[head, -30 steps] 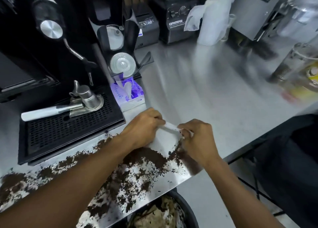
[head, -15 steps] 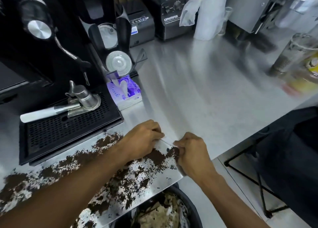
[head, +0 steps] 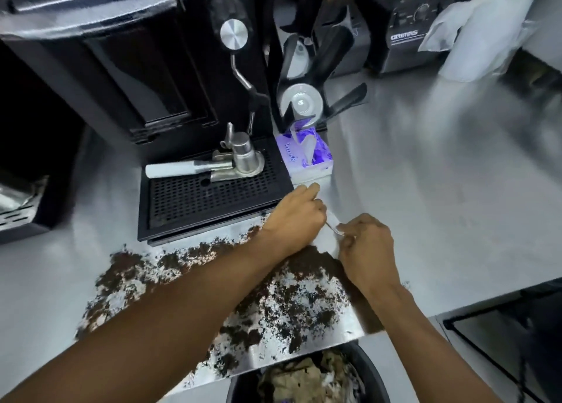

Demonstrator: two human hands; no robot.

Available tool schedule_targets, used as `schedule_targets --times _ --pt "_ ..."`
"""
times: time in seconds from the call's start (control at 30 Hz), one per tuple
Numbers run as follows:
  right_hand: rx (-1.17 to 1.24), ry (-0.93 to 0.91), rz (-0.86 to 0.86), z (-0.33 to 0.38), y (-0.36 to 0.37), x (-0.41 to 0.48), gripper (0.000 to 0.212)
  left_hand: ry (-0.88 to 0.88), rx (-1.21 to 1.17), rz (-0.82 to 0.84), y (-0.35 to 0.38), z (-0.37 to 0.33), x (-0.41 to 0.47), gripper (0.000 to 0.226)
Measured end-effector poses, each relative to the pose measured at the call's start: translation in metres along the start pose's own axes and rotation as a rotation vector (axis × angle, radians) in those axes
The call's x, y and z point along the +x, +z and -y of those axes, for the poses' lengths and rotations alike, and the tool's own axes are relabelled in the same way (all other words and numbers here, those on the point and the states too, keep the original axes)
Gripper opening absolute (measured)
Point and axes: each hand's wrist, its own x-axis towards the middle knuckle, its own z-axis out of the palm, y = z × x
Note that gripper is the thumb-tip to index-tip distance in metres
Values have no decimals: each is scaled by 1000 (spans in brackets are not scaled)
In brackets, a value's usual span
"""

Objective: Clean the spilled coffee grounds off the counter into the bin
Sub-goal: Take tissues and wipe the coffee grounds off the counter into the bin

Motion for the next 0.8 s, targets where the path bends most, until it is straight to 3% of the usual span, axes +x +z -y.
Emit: schedule_targets --times 0.23,0.37,0.63,0.8 --pt "22 -69 90 35 28 -9 23 -94 54 25 6 20 -53 2" --pt "21 -89 116 51 42 -11 26 -185 18 -45 15 30 -83 19" --pt "4 -152 187 86 67 -23 32 -250 17 -31 14 46 -135 13" --pt "-4 -201 214 110 84 -32 31 -286 9 -31 15 58 -168 25"
